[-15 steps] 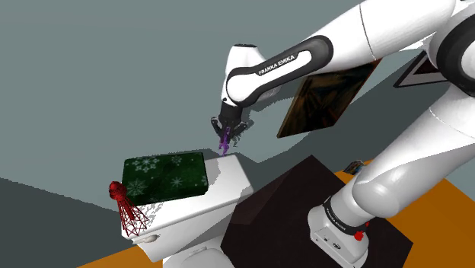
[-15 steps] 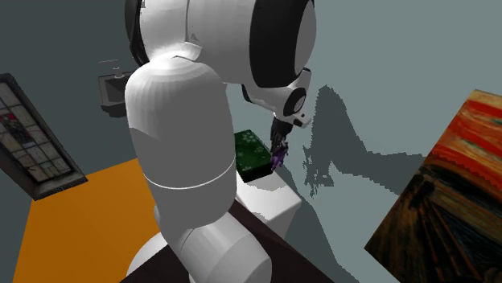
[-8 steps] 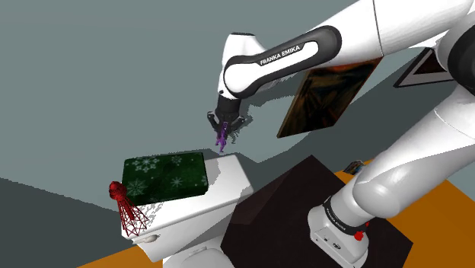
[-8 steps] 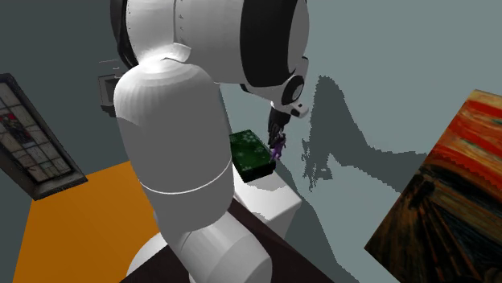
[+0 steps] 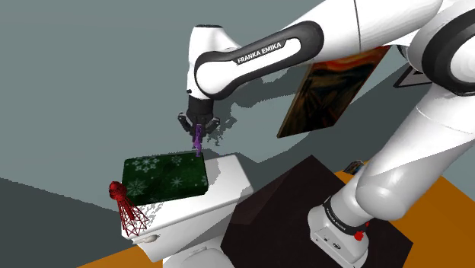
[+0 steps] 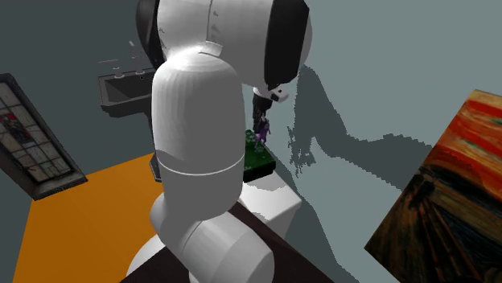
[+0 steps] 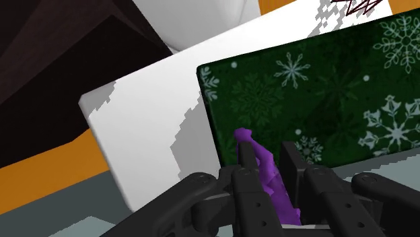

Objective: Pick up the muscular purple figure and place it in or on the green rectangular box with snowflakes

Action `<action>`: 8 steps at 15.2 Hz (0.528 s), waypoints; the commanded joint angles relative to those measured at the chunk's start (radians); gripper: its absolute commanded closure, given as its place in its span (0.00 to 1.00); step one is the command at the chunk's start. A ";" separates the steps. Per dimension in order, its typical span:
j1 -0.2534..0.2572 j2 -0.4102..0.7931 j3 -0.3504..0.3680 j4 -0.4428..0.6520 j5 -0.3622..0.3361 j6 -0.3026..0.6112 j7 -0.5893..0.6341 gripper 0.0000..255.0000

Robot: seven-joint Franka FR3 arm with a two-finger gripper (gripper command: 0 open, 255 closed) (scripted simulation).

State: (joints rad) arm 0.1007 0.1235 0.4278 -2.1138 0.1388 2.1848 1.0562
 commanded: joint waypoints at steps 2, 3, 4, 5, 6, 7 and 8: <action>0.044 0.080 0.019 0.099 -0.043 -0.016 0.088 1.00; 0.060 0.105 0.023 0.134 -0.057 -0.025 0.114 1.00; 0.077 0.131 0.027 0.171 -0.071 -0.034 0.141 1.00; 0.094 0.157 0.030 0.208 -0.085 -0.045 0.166 1.00; 0.112 0.184 0.032 0.247 -0.099 -0.057 0.191 1.00; 0.131 0.212 0.033 0.288 -0.114 -0.070 0.215 1.00; 0.151 0.240 0.033 0.331 -0.128 -0.083 0.239 1.00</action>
State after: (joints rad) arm 0.2322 0.3353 0.4599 -1.8247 0.0258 2.1143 1.2697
